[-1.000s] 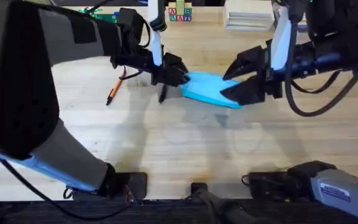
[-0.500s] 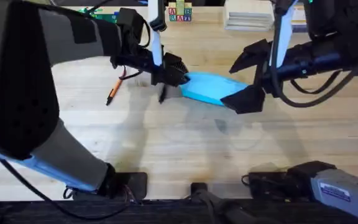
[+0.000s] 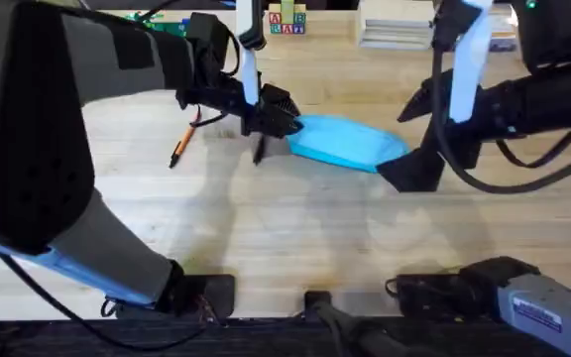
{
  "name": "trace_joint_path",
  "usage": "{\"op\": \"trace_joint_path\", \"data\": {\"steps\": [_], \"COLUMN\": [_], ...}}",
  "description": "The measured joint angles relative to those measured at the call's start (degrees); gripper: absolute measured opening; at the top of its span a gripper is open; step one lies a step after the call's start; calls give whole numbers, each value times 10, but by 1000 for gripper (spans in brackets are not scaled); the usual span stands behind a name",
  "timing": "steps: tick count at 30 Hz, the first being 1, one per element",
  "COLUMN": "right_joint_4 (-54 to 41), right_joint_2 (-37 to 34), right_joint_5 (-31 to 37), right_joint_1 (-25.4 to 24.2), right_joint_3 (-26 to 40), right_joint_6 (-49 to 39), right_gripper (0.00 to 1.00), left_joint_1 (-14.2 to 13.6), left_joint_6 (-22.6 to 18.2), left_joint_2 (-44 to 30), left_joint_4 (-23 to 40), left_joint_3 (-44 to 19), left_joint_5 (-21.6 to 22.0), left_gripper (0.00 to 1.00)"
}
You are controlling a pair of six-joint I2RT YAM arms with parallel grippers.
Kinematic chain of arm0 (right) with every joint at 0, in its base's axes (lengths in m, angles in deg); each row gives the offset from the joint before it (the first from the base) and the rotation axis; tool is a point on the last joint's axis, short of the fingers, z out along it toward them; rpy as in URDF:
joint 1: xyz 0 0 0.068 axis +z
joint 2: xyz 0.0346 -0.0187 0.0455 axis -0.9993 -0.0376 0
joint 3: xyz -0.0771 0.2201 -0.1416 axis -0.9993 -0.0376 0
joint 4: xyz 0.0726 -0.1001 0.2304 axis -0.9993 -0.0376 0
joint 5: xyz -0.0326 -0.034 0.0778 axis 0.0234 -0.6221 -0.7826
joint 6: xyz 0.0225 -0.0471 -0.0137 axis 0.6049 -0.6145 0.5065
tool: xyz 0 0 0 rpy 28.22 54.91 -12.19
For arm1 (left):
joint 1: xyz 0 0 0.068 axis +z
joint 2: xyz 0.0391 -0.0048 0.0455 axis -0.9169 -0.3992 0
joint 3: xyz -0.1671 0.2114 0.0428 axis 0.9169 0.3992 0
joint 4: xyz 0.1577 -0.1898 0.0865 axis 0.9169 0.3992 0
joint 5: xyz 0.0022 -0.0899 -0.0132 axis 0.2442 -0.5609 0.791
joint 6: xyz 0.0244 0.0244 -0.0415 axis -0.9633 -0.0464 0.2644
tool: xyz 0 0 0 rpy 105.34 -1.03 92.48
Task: Unzip the bag, pick up the pens from the table one at a time and place them inside, then zip the bag closed.
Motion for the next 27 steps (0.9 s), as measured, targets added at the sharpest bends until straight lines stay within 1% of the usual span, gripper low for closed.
{"op": "trace_joint_path", "data": {"steps": [6,11,19,27], "right_joint_4": [-59,-98,-99,-100], "right_joint_2": [16,18,35,52], "right_joint_5": [53,70,77,77], "right_joint_1": [-17,-44,-82,-144], "right_joint_3": [0,0,0,0], "right_joint_6": [24,40,47,55], "right_gripper": [998,998,997,997], "left_joint_1": [0,0,0,0], "left_joint_6": [0,0,0,0], "left_joint_2": [0,0,0,0], "left_joint_4": [0,0,0,0], "left_joint_3": [0,0,0,0], "left_joint_5": [0,0,0,0], "left_gripper": [42,42,42,42]}}
